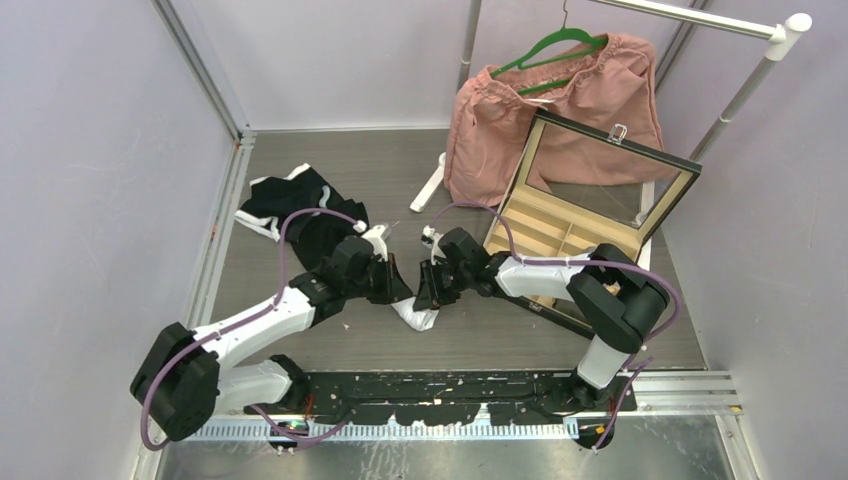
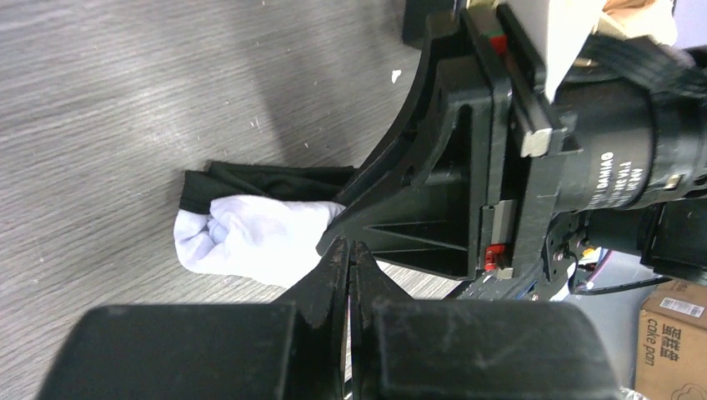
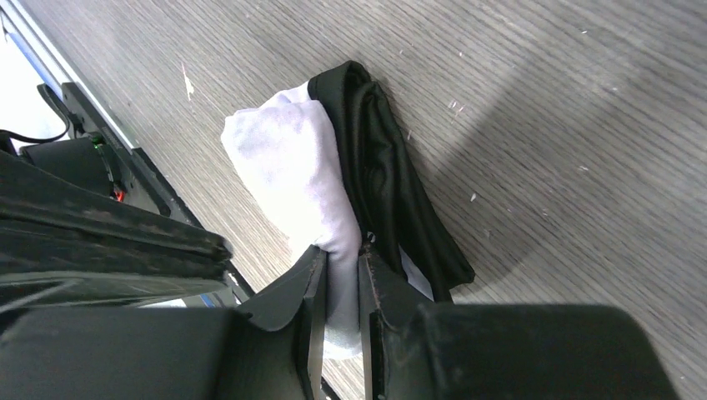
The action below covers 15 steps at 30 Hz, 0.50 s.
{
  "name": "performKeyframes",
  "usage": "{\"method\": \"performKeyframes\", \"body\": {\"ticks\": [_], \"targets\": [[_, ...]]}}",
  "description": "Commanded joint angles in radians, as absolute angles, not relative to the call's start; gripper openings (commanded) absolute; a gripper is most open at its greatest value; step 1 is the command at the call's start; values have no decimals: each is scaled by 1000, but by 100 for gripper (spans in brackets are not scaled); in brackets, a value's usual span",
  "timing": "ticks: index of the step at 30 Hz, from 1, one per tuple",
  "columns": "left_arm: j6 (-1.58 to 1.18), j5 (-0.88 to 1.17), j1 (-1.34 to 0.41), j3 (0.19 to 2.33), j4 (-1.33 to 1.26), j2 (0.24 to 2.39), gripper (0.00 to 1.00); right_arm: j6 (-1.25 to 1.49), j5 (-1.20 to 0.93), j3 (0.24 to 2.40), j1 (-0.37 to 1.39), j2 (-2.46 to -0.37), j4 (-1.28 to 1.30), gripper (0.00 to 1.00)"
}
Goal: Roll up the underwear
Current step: Roll the underwear to the center of the board.
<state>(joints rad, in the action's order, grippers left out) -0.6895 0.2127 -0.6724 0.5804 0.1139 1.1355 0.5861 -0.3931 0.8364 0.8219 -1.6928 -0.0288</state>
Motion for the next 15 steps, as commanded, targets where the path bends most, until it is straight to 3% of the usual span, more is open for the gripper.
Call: {"method": "performKeyframes", "body": {"ticks": [1, 15], "targets": [[-679, 227, -689, 556, 35, 1158, 1, 528, -241, 830, 812, -1691, 105, 22], [-679, 181, -690, 529, -25, 1246, 1, 559, -216, 816, 812, -1676, 104, 29]]}}
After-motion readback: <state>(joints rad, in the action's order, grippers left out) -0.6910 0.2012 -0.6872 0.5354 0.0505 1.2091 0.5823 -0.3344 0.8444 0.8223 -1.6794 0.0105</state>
